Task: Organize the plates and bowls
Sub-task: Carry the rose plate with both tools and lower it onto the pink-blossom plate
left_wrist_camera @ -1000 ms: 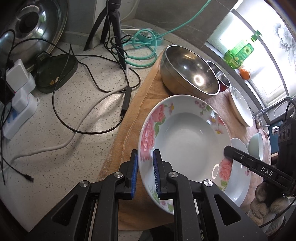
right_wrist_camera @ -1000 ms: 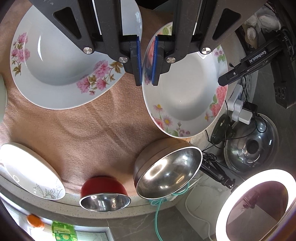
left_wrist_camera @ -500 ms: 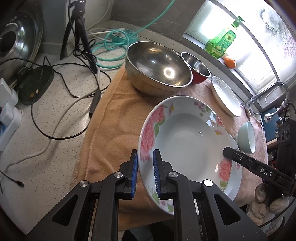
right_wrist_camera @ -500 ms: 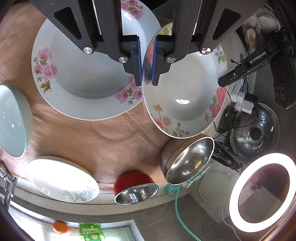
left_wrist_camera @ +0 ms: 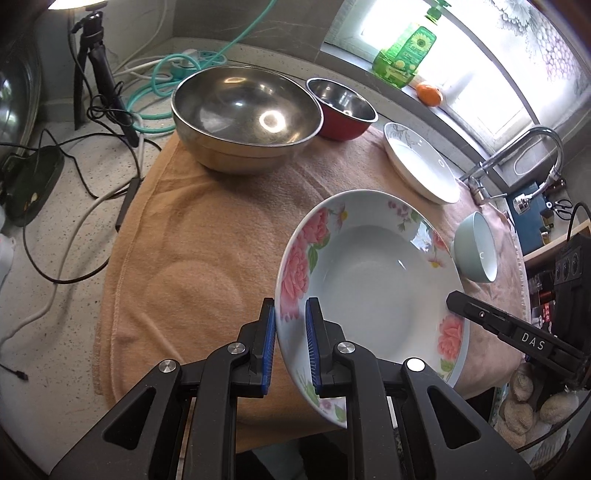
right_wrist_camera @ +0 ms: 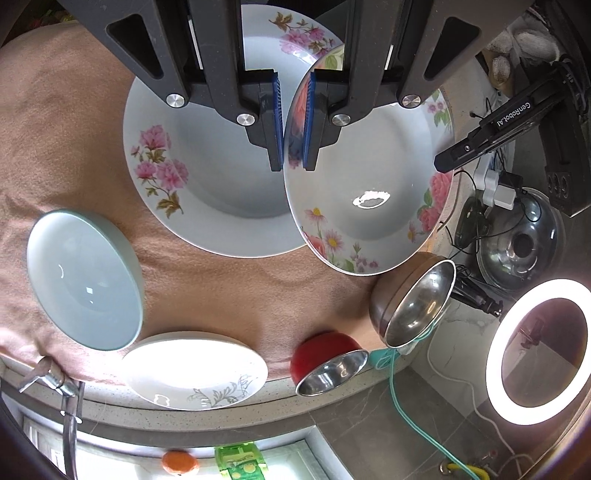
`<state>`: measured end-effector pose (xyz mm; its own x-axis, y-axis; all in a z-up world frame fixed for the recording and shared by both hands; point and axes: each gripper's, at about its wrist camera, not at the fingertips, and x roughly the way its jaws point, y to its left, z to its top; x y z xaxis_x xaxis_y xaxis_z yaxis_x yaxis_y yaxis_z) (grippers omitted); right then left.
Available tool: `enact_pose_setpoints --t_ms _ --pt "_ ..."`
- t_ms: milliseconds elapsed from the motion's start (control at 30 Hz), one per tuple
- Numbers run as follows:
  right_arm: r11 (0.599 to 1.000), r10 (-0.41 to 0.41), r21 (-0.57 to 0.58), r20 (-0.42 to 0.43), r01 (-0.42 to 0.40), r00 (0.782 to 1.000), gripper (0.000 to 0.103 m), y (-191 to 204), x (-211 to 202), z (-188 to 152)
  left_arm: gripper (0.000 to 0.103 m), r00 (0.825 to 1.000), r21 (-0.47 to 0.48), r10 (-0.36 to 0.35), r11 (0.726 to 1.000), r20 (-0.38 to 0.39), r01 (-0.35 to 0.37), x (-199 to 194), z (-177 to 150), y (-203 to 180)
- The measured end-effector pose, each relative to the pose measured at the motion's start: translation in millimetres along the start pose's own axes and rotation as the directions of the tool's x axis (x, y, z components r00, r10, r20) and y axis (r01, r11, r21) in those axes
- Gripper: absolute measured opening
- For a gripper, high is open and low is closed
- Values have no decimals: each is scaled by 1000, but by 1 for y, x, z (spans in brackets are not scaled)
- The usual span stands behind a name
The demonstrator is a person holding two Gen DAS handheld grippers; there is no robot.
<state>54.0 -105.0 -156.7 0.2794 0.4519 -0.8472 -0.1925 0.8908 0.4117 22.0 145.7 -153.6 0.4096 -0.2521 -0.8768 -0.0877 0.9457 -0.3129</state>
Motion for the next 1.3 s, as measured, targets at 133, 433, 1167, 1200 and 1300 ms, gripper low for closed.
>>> enact_pose_setpoints --t_ms 133,433,1167,1200,1300 --pt "1000 -13 24 3 13 1000 9 -15 -6 -6 14 1000 19 -12 1000 -14 12 6 -2 -13" --pt "997 -36 70 10 35 999 9 -41 -17 -15 14 999 57 -24 998 -43 26 19 -8 -37" --pt "989 -50 137 0 49 999 9 -78 -14 -26 14 996 107 -11 994 -92 20 42 -15 -63" --pt "989 -50 138 -1 50 999 9 -78 -13 -26 14 996 108 -8 994 -93 18 43 -16 -64" --pt "989 -51 139 -2 51 999 9 -80 -12 -27 14 996 111 -3 994 -94 13 44 -16 -64"
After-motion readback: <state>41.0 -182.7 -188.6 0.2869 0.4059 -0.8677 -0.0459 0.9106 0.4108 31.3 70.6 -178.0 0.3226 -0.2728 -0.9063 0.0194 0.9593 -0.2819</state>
